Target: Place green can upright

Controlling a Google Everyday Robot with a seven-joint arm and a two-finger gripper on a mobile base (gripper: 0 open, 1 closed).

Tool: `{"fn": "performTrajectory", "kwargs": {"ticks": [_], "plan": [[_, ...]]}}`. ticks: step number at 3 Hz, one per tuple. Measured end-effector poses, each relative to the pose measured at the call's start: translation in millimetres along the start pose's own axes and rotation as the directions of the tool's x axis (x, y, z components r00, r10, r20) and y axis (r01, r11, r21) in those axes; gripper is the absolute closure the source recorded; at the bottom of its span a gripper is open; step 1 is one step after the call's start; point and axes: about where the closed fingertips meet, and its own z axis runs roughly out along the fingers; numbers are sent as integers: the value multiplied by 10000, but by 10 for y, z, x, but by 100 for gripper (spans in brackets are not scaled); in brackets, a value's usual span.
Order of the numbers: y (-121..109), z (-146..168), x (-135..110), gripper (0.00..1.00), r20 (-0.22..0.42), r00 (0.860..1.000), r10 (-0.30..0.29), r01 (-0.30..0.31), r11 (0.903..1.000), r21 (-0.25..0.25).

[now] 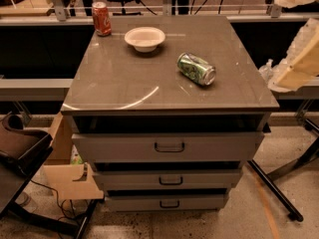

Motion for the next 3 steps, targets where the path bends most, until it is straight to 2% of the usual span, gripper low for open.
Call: {"fn": "performTrajectory", "kwargs": {"ticks": [3], "plan": [[0,0,0,29,0,10000,0,0,10000,0]]}}
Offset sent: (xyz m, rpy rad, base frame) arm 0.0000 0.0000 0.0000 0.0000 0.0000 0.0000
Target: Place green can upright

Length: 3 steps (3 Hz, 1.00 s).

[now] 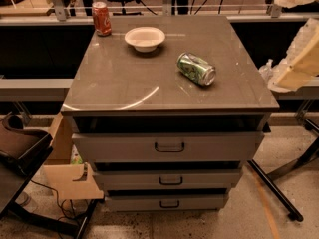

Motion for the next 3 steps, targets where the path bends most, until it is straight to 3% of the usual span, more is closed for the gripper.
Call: {"fn": "performTrajectory", "kwargs": {"ticks": [2,3], "plan": [[-551,220,-347,0,388,9976,566,-570,9983,107],[-812,483,-547,0,474,9958,785,-779,9969,-144]]}}
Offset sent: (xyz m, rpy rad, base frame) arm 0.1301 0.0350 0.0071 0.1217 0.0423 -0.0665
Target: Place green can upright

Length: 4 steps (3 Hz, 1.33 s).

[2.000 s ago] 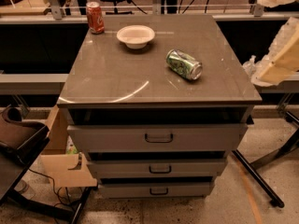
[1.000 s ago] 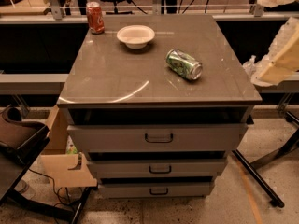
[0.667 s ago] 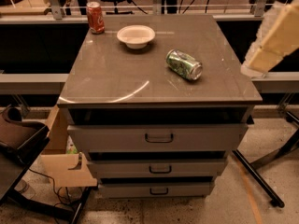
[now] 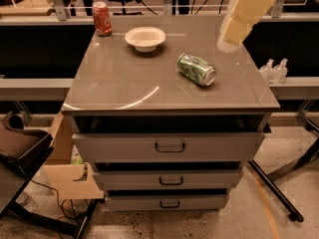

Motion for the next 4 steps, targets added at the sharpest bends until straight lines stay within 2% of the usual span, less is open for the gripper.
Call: {"fn": "performTrajectory", "kwargs": {"ticks": [1,2,3,4], "plan": [[-144,341,-134,0,-545,9979,351,-374,9985,-405],[-222,742,-239,0,-1144,9894,895,-996,9913,-859],[-310,1178,-420,0,-1406,9806,1368,-1518,9832,-1016],[-340,1195,-458,0,-1258,9825,1375,-1495,9846,-911]]}}
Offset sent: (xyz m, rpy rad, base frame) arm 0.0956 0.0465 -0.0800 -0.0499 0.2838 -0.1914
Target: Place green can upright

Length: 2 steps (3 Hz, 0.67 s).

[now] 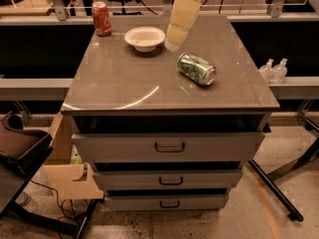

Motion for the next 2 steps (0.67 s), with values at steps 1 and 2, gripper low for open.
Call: {"fn": "performTrajectory", "kwargs": {"ticks": [1,2], "plan": [[-98,206,-7,0,-385,9988,309,-319,9991,-277],[-314,557,-24,0,-1027,9914,810,-856,9954,-420]]}}
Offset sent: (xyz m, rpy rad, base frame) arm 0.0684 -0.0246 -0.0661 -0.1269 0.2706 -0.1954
